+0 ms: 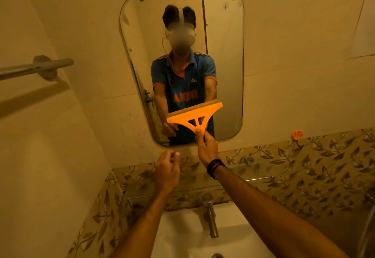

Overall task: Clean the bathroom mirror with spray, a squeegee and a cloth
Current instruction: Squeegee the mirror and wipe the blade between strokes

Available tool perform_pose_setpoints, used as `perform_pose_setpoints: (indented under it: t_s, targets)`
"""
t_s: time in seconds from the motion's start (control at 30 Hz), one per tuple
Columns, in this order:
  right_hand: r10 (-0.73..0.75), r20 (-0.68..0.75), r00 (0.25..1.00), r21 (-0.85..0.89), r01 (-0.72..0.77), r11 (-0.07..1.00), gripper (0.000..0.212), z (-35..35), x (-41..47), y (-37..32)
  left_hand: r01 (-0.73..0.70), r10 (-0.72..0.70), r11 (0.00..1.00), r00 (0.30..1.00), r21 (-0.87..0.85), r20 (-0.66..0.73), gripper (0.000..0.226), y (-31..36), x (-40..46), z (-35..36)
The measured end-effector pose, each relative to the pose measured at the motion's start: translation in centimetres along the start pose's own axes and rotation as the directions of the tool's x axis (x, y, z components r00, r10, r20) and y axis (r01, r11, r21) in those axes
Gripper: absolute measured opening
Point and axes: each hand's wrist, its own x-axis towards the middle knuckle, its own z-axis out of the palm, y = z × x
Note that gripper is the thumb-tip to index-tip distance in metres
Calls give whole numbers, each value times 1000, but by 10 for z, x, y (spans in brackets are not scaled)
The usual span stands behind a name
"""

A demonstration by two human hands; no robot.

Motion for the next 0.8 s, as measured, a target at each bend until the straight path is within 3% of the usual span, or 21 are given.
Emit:
perform_pose_setpoints:
  t_s: [0.13,0.23,0.33,0.53,0.7,0.8]
  targets:
    - [64,44,997,-29,-63,998,35,0,11,1,251,-161,953,896,-172,415,29,8,-13,25]
    - [91,50,995,-31,-90,995,33,-1,12,2,311,-135,929,789,-201,599,33,9,-19,38]
    - [132,61,989,1,-133,991,35,0,10,4,283,-62,927,765,-248,641,29,6,-26,46]
    - [251,67,966,-35,-249,968,43,-5,-21,39,215,-104,964,848,-158,520,35,-8,-27,46]
    - [305,69,950,-90,-298,950,43,-12,-33,45,274,-91,948,723,-163,685,59,-7,-30,34]
    - [297,67,952,-69,-293,954,43,-12,-34,39,332,-117,929,686,-165,718,74,-4,-37,36]
